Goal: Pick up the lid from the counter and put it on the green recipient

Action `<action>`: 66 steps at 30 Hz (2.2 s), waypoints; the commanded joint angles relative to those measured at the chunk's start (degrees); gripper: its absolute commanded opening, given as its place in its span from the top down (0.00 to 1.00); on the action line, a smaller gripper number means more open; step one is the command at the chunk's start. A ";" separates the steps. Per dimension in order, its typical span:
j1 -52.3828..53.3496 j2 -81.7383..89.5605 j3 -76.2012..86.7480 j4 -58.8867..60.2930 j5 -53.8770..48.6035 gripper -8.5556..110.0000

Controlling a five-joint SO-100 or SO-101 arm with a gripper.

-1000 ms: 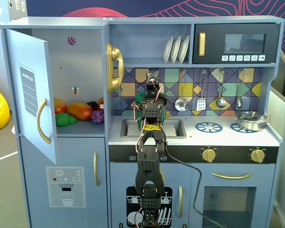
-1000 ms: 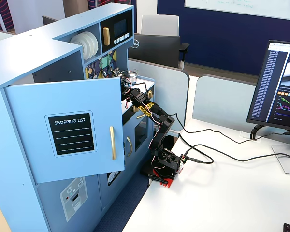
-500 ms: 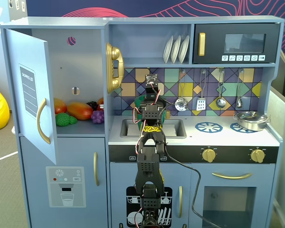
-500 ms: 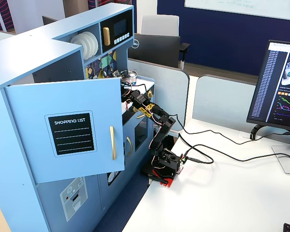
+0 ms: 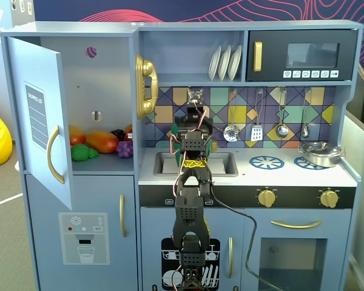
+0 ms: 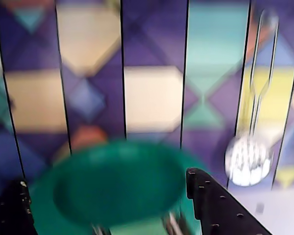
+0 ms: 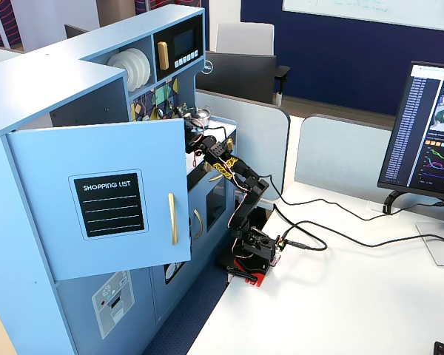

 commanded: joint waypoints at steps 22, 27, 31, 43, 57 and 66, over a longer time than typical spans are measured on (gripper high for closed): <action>-1.49 58.71 66.97 28.92 -2.20 0.93; -2.81 63.28 81.74 31.38 2.20 0.93; -3.60 66.01 88.07 38.14 4.31 0.93; -2.20 68.47 92.11 59.24 3.16 0.92; -0.44 68.47 92.11 63.02 8.17 0.91; -0.44 68.47 92.11 63.02 8.17 0.91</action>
